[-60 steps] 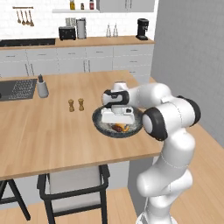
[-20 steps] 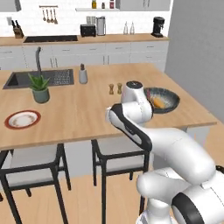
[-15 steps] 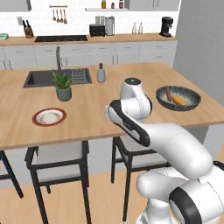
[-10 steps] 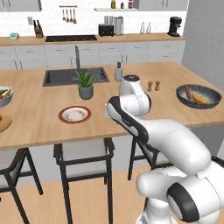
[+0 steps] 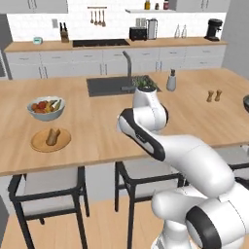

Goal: Place one bun and one sausage from the bowl on each plate.

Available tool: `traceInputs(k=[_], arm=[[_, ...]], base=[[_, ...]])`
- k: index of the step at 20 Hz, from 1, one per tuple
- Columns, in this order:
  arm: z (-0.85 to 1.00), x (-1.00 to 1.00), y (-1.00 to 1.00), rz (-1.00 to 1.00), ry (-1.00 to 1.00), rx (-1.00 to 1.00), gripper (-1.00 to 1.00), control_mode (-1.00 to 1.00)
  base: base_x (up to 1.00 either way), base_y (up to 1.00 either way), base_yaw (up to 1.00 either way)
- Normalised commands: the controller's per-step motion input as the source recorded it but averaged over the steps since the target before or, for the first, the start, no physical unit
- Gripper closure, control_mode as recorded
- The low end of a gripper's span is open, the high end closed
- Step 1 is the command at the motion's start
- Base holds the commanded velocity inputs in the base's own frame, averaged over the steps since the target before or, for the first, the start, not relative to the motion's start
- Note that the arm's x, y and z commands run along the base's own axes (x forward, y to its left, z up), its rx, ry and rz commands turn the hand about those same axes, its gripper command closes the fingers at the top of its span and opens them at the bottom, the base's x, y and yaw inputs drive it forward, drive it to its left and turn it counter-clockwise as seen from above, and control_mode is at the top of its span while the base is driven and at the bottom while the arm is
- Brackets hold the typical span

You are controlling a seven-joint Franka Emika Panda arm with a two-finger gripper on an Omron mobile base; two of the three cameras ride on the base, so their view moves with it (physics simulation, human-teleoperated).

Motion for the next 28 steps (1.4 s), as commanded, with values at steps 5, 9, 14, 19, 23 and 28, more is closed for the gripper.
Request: traceInputs(k=[5, 9, 14, 19, 23, 28], arm=[[0.0, 0.0, 0.0, 0.0, 0.0, 0.0, 1.0, 1.0], [0.02, 0.26, 0.5, 0.0, -0.06, 0.0, 1.0, -1.0], [0.0, 0.73, 1.0, 0.0, -0.07, 0.0, 1.0, -1.0], [-0.65, 0.5, 0.83, 0.06, 0.0, 0.07, 1.0, -1.0], [-0.56, 0.13, 0.67, 0.05, 0.09, 0.02, 1.0, -1.0], [-0.49, 0.11, 0.08, 0.02, 0.24, -0.05, 1.0, -1.0]], base=[[0.99, 1.0, -0.05], [0.29, 0.5, -0.01], [0.0, 0.0, 0.0], [0.0, 0.0, 0.0], [0.0, 0.0, 0.0], [0.0, 0.0, 0.0]])
